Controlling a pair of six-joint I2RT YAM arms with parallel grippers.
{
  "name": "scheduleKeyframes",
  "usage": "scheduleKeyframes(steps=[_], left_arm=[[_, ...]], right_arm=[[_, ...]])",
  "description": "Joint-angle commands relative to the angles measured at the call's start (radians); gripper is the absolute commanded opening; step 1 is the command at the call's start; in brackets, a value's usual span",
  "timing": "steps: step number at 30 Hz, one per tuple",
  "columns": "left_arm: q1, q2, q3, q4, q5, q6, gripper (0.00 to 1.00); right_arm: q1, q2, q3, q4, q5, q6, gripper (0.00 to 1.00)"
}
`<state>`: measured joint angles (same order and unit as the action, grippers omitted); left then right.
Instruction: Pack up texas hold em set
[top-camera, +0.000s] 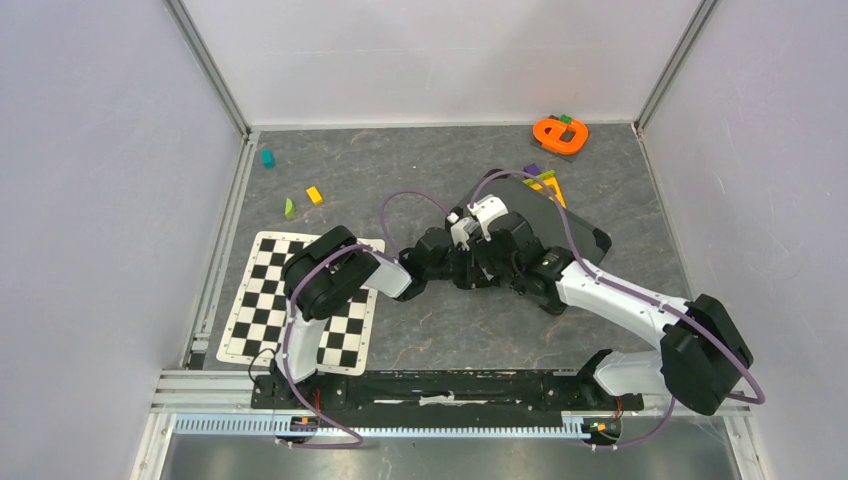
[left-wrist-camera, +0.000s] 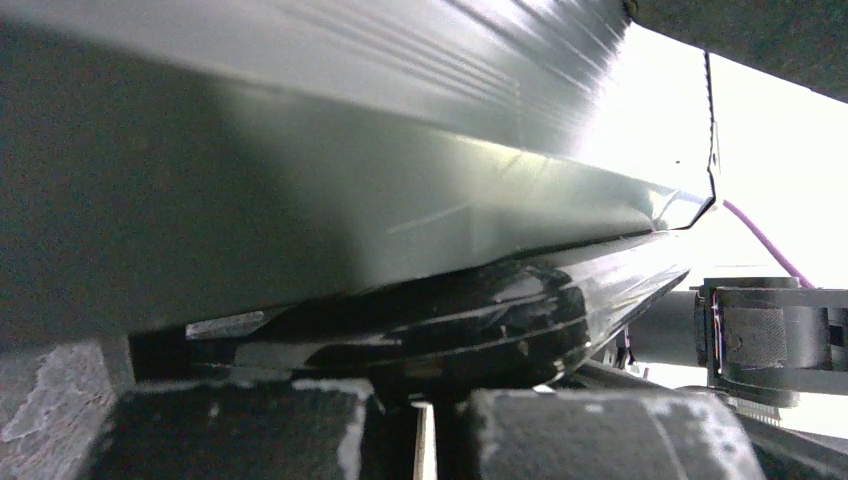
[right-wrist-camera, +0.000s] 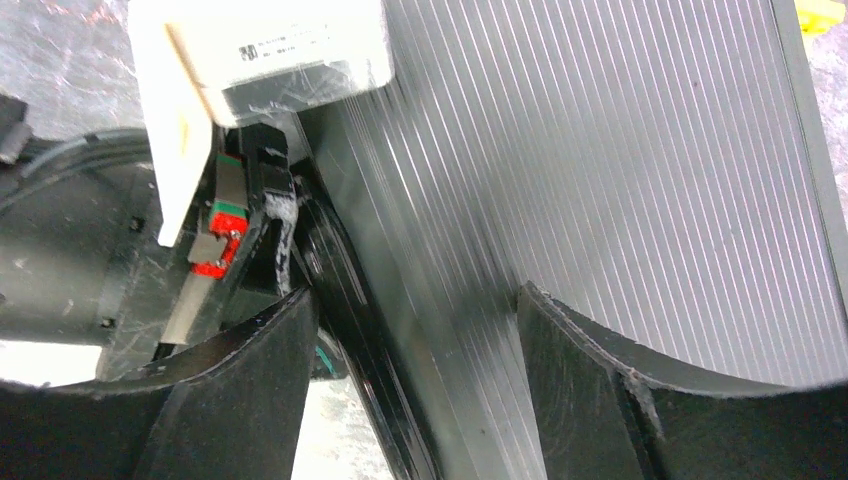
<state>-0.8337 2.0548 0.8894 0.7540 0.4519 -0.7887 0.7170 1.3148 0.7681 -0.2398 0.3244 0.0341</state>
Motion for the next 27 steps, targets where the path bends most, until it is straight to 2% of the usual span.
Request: scheduleKeyframes(steps=[1,12,15,21,27], left_arm=[[0.097,0.115,0.005,-0.216,-0.250,0.005,0.06],[0.113,0.169,0.031,-0.264,-0.253,0.008,0.03],[0.112,0.161,0.029,-0.301,-0.285,0.015,0.02],[0.113,0.161,0.010,-0.274,-0.321,0.004,0.02],[0.105,0.169,-0.011,-0.246,-0.437,0.049,0.02]], right_arm=[[-0.028,0.113,-0.101,-0.126,-0.172,0.156,0.01],[-0.045,0.114,-0.117,-0.119,-0.194,0.166,0.00],[-0.051,0.107,-0.123,-0.115,-0.205,0.165,0.00],[-0.069,0.080,-0.130,-0.111,-0.217,0.175,0.00],[-0.121,-0.013,-0.092,-0.152,-0.292,0.186,0.00]])
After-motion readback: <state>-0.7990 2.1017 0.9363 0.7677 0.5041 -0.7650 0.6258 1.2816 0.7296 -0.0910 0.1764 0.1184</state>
